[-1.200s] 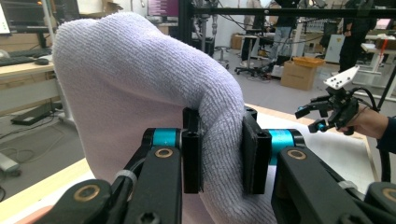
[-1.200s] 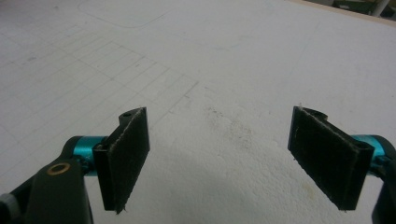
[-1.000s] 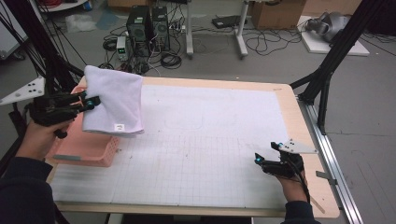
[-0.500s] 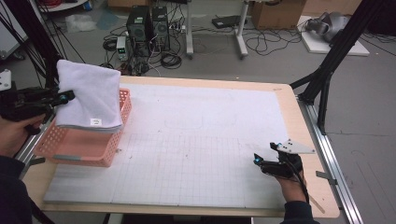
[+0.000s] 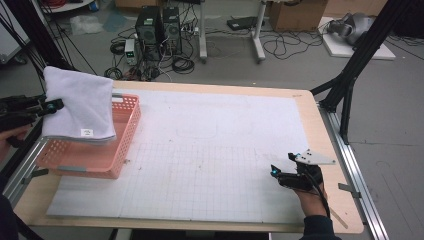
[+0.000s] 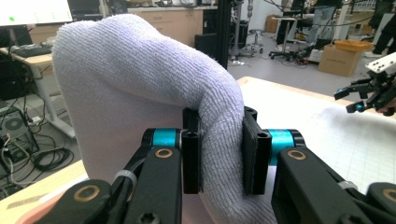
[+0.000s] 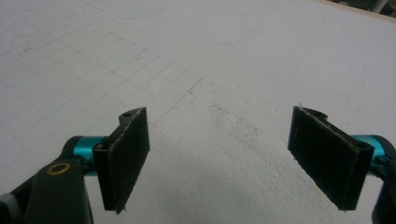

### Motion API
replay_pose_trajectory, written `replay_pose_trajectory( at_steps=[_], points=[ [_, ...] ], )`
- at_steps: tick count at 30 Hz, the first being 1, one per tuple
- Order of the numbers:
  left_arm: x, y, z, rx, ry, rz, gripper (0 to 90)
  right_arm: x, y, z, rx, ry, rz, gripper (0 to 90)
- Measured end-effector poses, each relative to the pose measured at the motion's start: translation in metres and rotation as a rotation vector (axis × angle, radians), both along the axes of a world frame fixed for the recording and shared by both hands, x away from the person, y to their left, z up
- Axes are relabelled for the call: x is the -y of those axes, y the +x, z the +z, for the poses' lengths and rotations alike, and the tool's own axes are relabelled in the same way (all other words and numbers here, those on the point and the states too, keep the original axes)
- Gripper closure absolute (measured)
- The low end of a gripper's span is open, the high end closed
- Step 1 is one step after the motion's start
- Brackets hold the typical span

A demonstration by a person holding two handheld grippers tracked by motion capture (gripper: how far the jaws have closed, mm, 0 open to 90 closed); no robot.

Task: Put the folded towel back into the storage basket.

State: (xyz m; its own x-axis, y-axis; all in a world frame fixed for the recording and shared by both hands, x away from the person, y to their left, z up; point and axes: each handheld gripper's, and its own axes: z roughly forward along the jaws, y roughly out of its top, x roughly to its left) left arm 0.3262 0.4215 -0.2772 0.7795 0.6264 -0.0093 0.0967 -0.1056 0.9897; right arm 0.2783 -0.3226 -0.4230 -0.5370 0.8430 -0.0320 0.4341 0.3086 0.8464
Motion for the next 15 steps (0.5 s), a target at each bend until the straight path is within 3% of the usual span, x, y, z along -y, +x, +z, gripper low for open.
replay_pose_trajectory(
  at_steps=[8, 15],
  points=[
    [-0.005, 0.005, -0.018, -0.070, 0.070, 0.020, 73.3, -0.001, 0.000, 0.000, -0.002, -0.004, 0.003, 19.7],
    [0.001, 0.013, -0.032, -0.108, 0.094, 0.005, 73.3, -0.002, 0.000, 0.000, -0.009, -0.003, 0.001, 19.7]
  ],
)
